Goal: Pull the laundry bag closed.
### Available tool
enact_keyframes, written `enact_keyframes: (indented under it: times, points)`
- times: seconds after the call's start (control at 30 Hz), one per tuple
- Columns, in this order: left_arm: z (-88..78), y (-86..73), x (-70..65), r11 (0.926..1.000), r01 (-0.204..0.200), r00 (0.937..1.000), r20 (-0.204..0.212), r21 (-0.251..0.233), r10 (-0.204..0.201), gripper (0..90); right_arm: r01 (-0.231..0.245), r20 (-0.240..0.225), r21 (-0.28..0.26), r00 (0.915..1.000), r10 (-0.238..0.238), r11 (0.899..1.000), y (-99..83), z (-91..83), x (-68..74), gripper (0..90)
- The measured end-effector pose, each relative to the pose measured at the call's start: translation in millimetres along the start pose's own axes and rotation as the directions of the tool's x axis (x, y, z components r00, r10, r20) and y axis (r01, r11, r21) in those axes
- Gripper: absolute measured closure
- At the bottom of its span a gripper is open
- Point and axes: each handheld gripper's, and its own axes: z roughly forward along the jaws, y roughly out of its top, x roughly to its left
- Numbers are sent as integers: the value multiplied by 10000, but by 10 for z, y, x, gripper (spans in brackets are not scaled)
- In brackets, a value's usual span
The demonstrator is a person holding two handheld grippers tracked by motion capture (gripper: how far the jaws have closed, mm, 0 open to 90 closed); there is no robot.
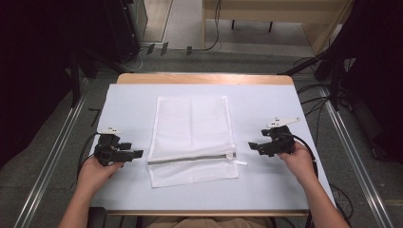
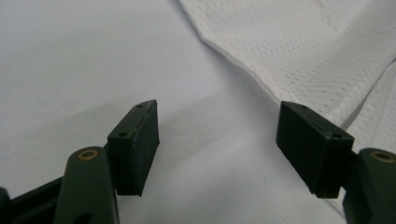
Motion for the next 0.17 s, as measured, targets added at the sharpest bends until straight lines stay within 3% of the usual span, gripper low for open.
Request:
enact_keyframes:
  times: [0.17]
  points:
    - [28,-2,1,10000,-55,9998,-200,-30,55,281,-50,27,63,10000,50,10000,-5,9,-10,210]
